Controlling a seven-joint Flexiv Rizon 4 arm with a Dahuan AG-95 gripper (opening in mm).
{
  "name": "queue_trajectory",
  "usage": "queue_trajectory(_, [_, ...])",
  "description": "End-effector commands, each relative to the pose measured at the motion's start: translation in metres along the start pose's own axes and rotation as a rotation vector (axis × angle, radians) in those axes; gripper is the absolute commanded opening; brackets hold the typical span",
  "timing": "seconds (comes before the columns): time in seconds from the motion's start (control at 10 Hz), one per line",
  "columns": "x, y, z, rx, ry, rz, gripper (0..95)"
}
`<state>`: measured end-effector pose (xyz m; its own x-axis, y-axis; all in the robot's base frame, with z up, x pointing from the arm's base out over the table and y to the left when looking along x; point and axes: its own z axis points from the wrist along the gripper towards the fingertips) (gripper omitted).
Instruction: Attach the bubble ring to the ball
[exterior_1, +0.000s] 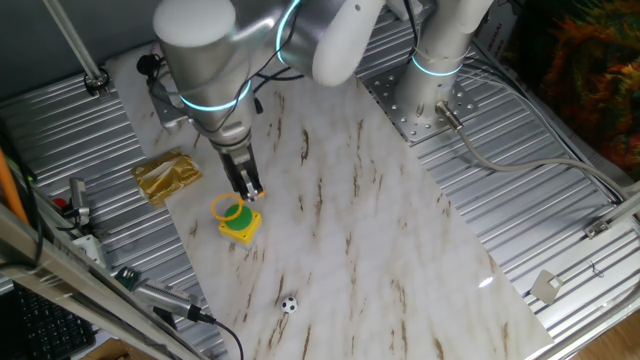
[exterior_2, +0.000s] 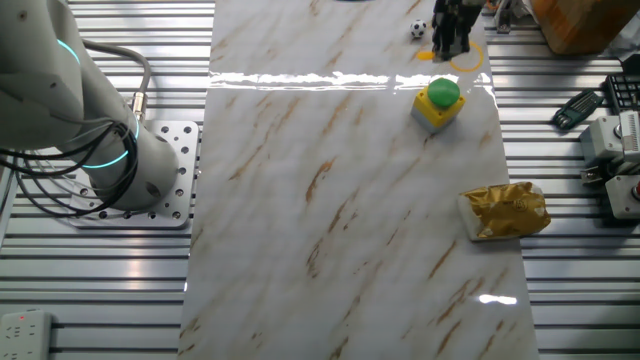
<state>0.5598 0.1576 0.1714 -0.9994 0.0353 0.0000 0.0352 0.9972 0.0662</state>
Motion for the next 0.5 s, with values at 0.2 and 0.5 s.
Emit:
queue_trajectory(0.2, [0.0004,-0.0022,0.0011,-0.003,-0.003,-0.007,0.0])
queue_trajectory(0.5, [0.0004,-0.0022,0.0011,-0.007,-0.004,-0.003,0.0])
